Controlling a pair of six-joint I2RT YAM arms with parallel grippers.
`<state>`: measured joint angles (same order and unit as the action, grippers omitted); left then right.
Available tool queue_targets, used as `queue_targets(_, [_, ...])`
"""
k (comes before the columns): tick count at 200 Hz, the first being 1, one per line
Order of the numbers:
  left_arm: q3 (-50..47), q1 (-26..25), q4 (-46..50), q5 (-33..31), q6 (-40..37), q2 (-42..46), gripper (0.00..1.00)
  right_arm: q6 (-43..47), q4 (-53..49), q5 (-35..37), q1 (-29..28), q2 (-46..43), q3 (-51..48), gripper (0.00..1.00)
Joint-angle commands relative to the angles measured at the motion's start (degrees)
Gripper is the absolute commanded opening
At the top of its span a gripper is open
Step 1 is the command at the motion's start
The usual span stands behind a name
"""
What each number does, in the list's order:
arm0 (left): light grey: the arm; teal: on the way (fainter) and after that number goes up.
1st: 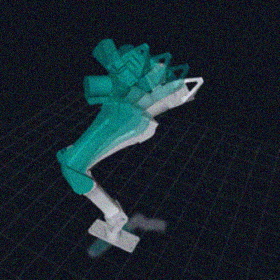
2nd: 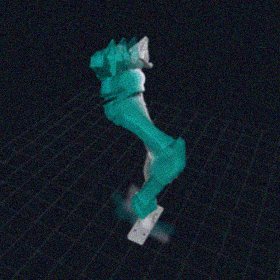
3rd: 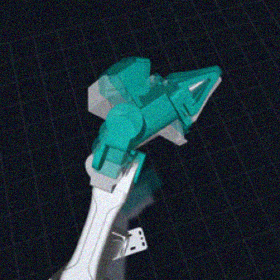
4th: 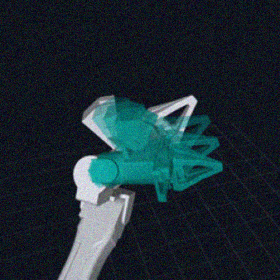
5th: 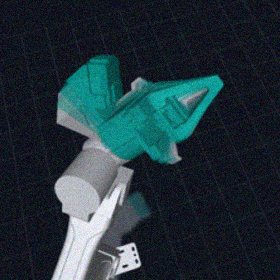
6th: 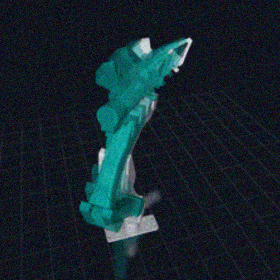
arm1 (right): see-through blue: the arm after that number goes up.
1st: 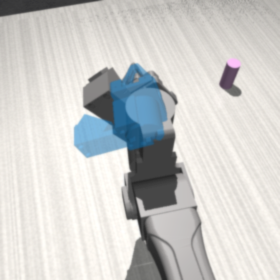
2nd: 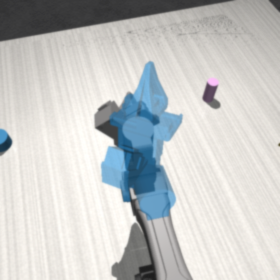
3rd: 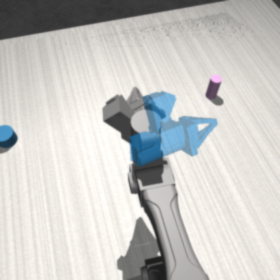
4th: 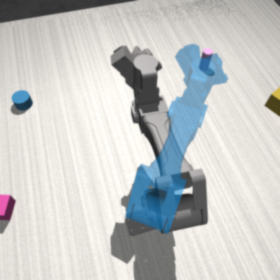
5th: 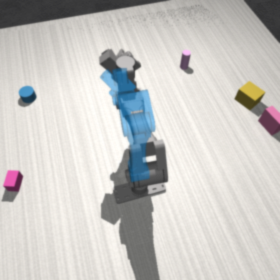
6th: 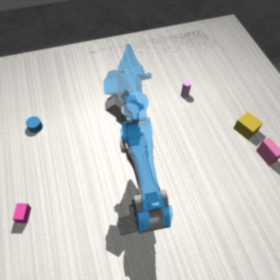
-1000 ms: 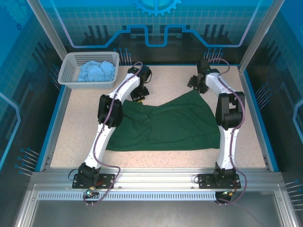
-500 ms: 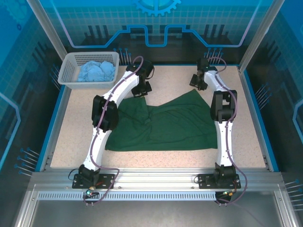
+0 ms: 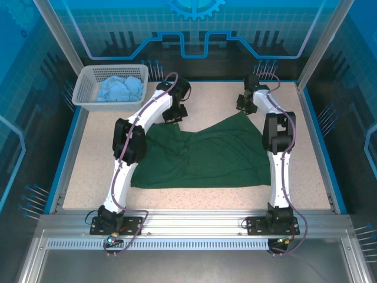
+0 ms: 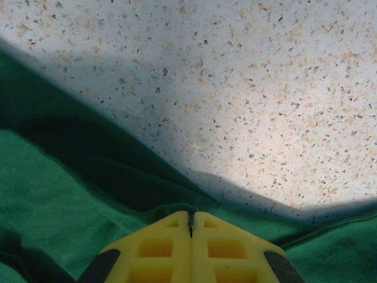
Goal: Fold and stack the t-shirts
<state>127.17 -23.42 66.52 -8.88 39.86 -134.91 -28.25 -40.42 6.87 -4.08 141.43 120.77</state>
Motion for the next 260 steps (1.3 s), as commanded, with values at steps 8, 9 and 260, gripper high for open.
queue_targets(8, [-0.79,-0.1,0.01,-1.13,-1.88,3.68,0.0,-0.37,-3.86,-1.62,-0.73,-0.69,-1.33,0.3])
queue_targets(9, [-0.79,-0.12,0.01,-1.13,-1.89,3.69,0.0,-0.38,-3.87,-1.61,-0.79,-0.7,-1.33,0.3])
queue_targets(260, [-1.3,-0.03,-0.74,-3.13,-2.63,6.73,0.0,-0.88,-4.14,-1.86,-1.16,-3.39,-4.14,0.0])
